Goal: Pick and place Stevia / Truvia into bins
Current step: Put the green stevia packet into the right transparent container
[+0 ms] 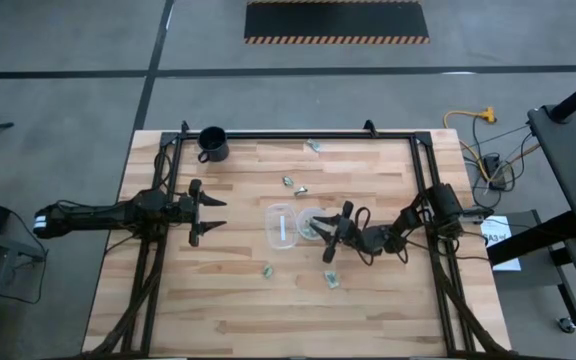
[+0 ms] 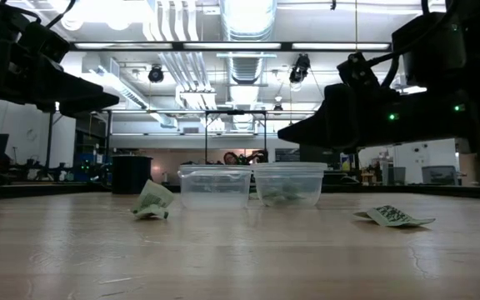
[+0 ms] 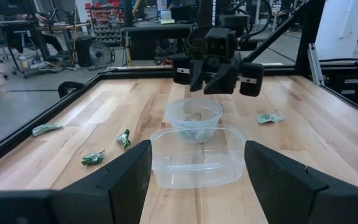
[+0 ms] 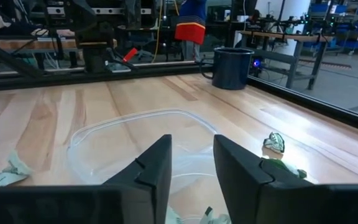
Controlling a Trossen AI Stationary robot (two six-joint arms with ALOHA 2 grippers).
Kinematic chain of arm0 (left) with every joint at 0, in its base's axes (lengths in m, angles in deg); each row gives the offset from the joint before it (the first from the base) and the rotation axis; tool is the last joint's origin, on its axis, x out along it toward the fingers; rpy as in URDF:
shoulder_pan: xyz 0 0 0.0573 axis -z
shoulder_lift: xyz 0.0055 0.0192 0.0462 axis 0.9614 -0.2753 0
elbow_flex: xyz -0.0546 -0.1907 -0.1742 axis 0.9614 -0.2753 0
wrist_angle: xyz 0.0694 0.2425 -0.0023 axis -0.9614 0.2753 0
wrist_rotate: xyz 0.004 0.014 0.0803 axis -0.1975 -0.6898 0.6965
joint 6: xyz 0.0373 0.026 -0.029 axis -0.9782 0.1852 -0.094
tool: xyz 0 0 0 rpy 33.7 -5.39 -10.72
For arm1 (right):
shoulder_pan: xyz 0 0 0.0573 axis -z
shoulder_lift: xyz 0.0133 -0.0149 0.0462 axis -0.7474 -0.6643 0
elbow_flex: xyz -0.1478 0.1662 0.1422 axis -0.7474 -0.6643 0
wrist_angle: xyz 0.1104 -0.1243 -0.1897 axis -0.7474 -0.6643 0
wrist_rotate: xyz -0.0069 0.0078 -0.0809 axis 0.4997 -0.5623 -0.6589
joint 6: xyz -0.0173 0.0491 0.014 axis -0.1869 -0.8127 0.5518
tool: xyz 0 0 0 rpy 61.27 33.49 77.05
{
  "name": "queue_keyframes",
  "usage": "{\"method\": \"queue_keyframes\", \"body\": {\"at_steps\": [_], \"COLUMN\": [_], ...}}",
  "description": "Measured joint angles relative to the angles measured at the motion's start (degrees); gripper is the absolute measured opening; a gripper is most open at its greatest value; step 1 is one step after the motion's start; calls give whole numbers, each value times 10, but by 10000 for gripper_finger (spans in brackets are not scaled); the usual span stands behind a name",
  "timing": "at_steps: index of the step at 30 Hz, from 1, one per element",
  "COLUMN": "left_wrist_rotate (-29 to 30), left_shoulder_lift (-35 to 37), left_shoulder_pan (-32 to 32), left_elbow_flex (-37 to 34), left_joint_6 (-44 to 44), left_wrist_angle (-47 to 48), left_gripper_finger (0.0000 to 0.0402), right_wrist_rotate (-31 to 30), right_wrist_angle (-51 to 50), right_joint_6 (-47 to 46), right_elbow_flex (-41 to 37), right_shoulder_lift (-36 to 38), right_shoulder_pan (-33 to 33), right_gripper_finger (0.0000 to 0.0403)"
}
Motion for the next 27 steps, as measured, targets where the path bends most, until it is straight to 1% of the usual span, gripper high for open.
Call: {"method": "queue_keyframes", "body": {"at_steps": [9,12,22,24,27], "left_wrist_rotate": [0,0,0,0,0], "left_shoulder_lift": [0,-1,-1,-1,-1], "left_shoulder_pan": [0,0,0,0,0], "left_elbow_flex": [0,0,0,0,0], "left_joint_6": [0,0,0,0,0], "left_wrist_angle": [0,0,0,0,0], "left_gripper_finger": [240,240,240,240,240], "right_wrist_rotate": [2,4,35,51,113], "right_wrist_angle": [0,-2,-12,-12,-11], "right_joint_6": [0,-13,-30,-30,-17], "right_elbow_flex": [0,0,0,0,0], "right_shoulder_lift": [0,0,0,0,0], "right_shoulder_pan": [-5,-6,-6,-6,-6], "right_gripper_finger": [155,170,216,224,235]}}
